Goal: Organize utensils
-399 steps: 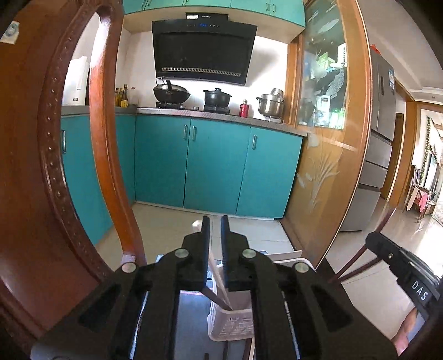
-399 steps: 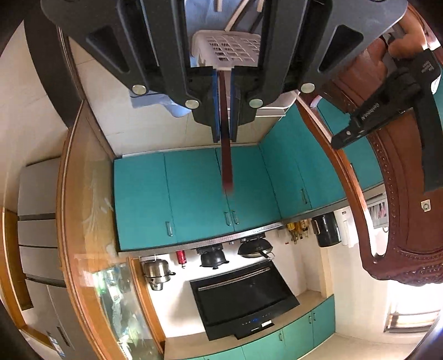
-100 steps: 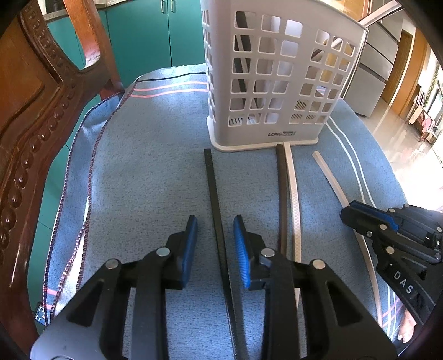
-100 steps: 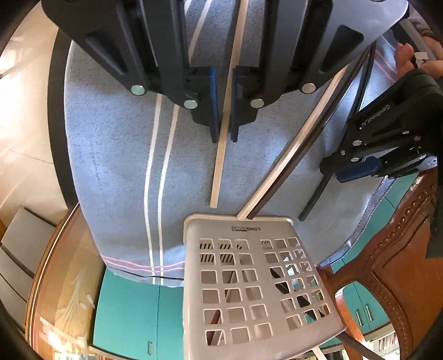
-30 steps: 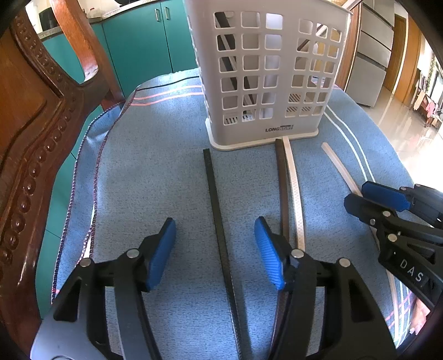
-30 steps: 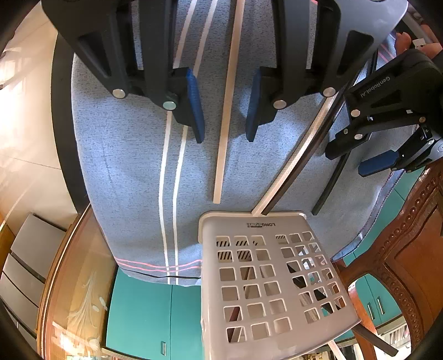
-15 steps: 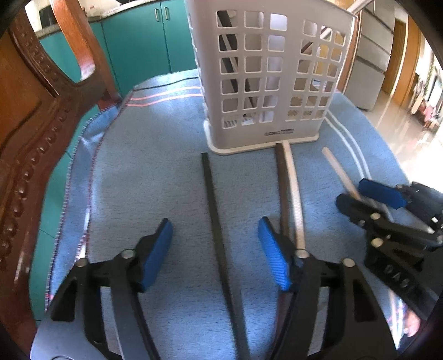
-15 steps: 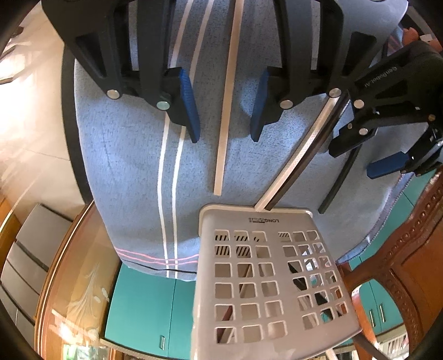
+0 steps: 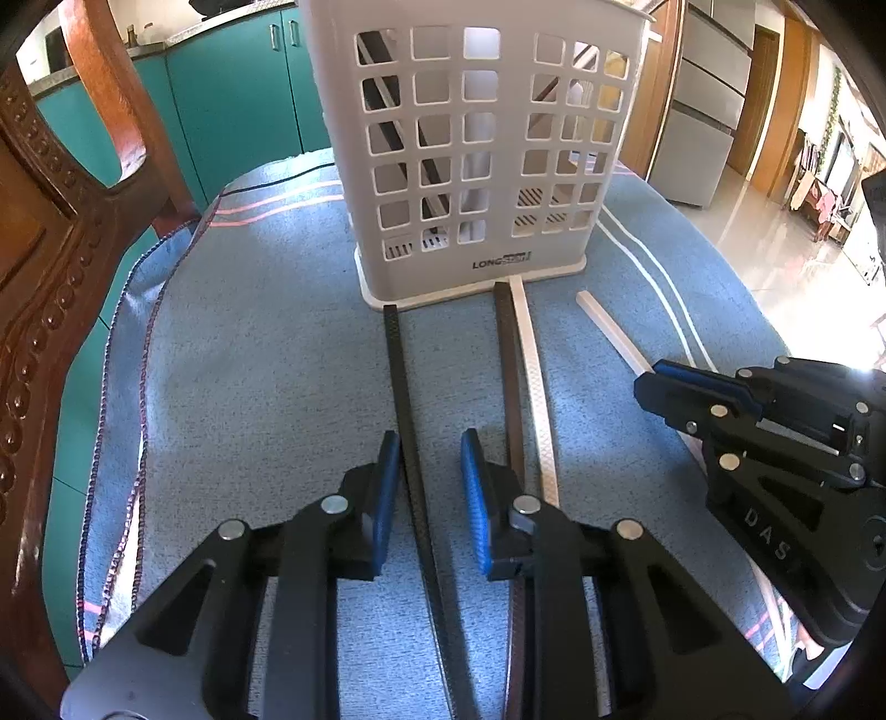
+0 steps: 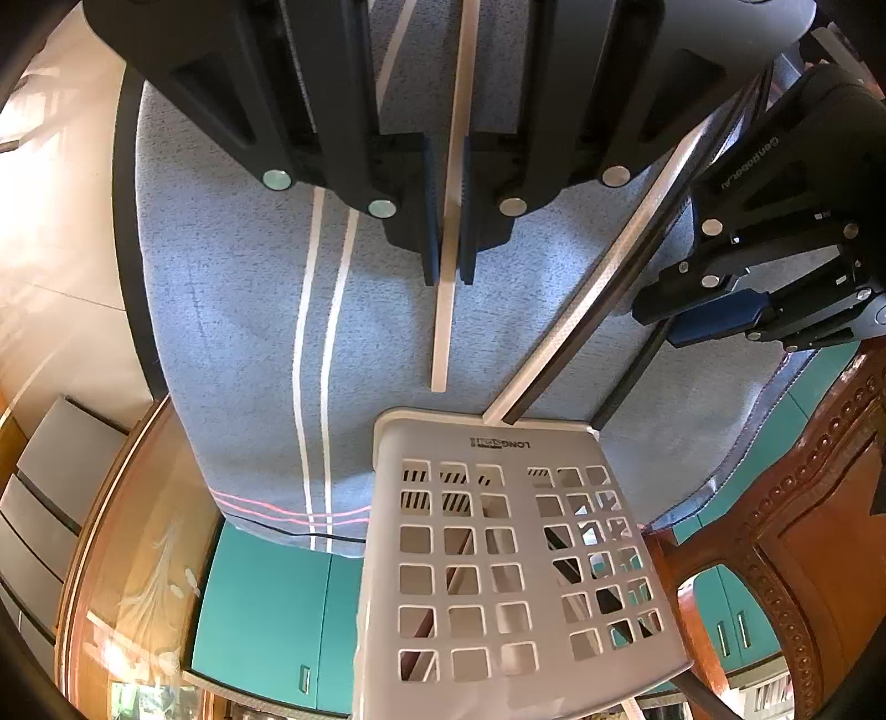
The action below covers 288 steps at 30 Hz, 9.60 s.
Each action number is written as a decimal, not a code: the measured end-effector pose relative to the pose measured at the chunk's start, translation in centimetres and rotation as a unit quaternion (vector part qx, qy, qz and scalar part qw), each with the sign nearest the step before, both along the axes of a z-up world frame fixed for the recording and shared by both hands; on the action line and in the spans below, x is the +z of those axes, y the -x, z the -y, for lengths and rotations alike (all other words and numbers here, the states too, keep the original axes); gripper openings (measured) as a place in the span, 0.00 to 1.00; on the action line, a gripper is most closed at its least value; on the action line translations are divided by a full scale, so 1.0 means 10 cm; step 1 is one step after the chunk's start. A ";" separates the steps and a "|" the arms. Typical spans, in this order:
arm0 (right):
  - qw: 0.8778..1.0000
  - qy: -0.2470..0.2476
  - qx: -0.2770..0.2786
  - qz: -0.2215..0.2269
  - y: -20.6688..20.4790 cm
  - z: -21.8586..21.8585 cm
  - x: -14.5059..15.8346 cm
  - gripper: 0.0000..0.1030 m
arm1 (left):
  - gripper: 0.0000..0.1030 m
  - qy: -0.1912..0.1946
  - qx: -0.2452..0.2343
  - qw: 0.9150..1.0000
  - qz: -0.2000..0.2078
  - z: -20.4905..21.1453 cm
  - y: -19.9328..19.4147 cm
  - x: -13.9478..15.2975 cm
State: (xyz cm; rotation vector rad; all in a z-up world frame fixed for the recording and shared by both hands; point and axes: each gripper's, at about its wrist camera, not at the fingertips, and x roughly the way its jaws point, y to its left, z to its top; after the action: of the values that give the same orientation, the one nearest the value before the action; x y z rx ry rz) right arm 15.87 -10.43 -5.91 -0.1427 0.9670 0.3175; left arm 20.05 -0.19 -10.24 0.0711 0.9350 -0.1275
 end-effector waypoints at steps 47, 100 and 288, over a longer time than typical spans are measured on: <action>0.915 -0.247 -0.056 0.315 0.01 0.63 2.71 0.06 | 0.07 0.084 0.044 0.944 0.316 -0.36 0.19 2.88; 0.982 -0.171 -0.032 0.070 0.24 0.75 0.52 0.39 | 0.09 0.020 0.049 0.998 -0.043 -0.12 0.68 0.11; 0.958 -0.016 -0.031 0.283 2.46 0.76 1.77 0.97 | 0.97 0.000 0.080 0.959 0.271 -0.03 2.60 1.88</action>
State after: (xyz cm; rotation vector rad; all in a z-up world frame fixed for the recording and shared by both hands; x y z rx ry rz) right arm -8.71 -18.01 11.76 -0.1614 0.3971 0.2147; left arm -5.93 0.09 8.55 0.0281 0.3897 0.0435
